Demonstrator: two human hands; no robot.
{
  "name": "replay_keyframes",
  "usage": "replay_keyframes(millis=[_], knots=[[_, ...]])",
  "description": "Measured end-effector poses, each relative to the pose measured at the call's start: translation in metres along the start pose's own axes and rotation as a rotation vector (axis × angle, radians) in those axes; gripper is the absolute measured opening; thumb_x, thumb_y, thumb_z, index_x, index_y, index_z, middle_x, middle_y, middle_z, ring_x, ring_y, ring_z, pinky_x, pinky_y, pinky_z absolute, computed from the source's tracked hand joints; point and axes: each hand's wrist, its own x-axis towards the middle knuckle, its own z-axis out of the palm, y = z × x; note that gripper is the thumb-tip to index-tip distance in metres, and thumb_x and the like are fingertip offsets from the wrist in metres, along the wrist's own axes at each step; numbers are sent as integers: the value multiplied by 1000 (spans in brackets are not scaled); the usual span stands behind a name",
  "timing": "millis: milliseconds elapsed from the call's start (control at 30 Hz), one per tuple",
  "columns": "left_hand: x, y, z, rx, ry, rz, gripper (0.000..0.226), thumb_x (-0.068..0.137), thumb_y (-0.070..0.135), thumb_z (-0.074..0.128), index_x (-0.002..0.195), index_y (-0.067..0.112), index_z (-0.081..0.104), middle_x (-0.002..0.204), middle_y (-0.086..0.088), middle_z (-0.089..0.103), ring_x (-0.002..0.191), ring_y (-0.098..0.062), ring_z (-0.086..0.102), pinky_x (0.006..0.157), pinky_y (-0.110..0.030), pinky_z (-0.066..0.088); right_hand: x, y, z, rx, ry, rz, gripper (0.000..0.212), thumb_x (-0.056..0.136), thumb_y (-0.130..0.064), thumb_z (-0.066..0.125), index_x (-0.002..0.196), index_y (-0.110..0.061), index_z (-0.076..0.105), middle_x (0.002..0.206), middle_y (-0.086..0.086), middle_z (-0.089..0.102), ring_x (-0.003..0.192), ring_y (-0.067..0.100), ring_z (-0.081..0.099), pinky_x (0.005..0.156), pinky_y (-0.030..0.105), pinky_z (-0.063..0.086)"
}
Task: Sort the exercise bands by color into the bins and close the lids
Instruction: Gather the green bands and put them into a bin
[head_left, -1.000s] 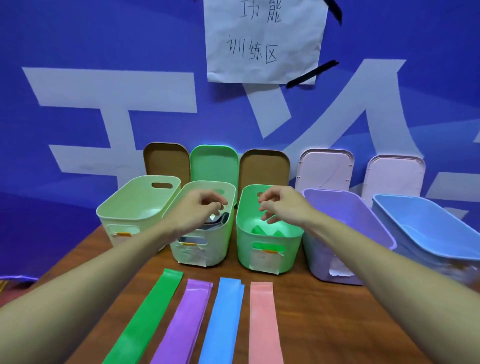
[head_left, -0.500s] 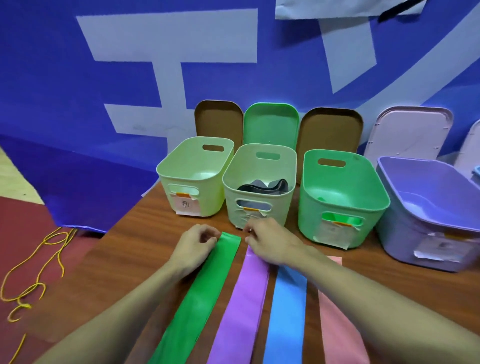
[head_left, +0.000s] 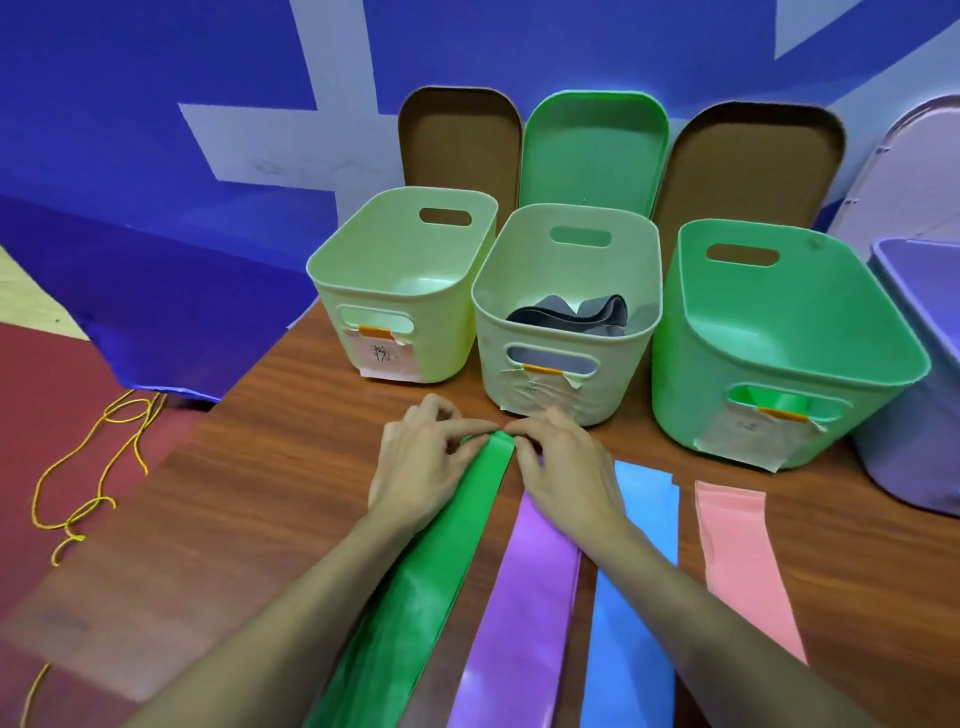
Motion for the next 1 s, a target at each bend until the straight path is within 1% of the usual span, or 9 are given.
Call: replay_keyframes(millis=[200,300,433,500,567,633,733,867,1000], knots=[[-1,0,2,-34,23,-13,16,88,42,60,100,40,69,100,13,49,98,-6,48,84,-30,28,0,0,2,-34,10,8,28,96,-29,43,118,-32,61,113,-7,55,107,16,56,82,34,47],[-3,0,3,-116,44,-4,4,86,34,64,88,37,67,96,14,50,84,-1,51,85,-34,36,-1,0,2,-36,-3,11,28,97,-30,43,118,-31,60,115,-7,54,108,16,55,82,33,46],[-3,-5,3,-414,137,-123,21,87,17,59,77,35,54,87,14,60,78,-2,55,87,-43,47,-2,-1,0,-1,8,10,22,94,-35,48,110,-30,63,109,-9,54,103,14,56,79,32,46],[-3,-6,1,-587,177,-221,20,91,16,50,80,33,51,85,8,67,85,-12,63,89,-46,49,-3,-2,-1,14,5,8,17,93,-37,52,103,-30,63,103,-11,53,99,12,56,76,30,46],[-5,-3,-1,-706,205,-252,24,95,10,44,82,30,47,78,3,69,82,-19,67,87,-46,51,-3,-2,-2,-6,-2,-1,14,92,-37,54,99,-29,62,102,-11,52,97,11,55,73,27,42],[-6,-4,-1,-710,231,-255,22,95,13,43,83,31,47,69,1,68,75,-23,66,82,-48,52,-4,-3,-3,-34,-6,-22,13,92,-36,53,98,-28,62,99,-13,51,97,10,54,70,25,37],[-5,-8,0,-674,220,-243,10,89,28,44,83,36,48,72,-6,66,76,-31,62,80,-54,49,-5,-5,-4,-54,-10,-28,15,93,-38,51,99,-28,61,99,-14,52,100,10,54,70,25,35],[-5,-5,0,-624,260,-245,18,93,16,49,85,31,50,72,7,59,77,-21,56,78,-45,46,-5,-7,-5,-49,-48,-28,28,86,-52,57,104,-30,61,103,-12,55,100,9,54,76,31,47],[-1,-7,0,-512,226,-223,19,95,17,46,97,33,56,96,8,63,95,-20,57,85,-39,46,-1,-20,-14,-107,-133,-50,20,88,-44,59,98,-27,58,102,-7,55,100,16,54,76,32,43]])
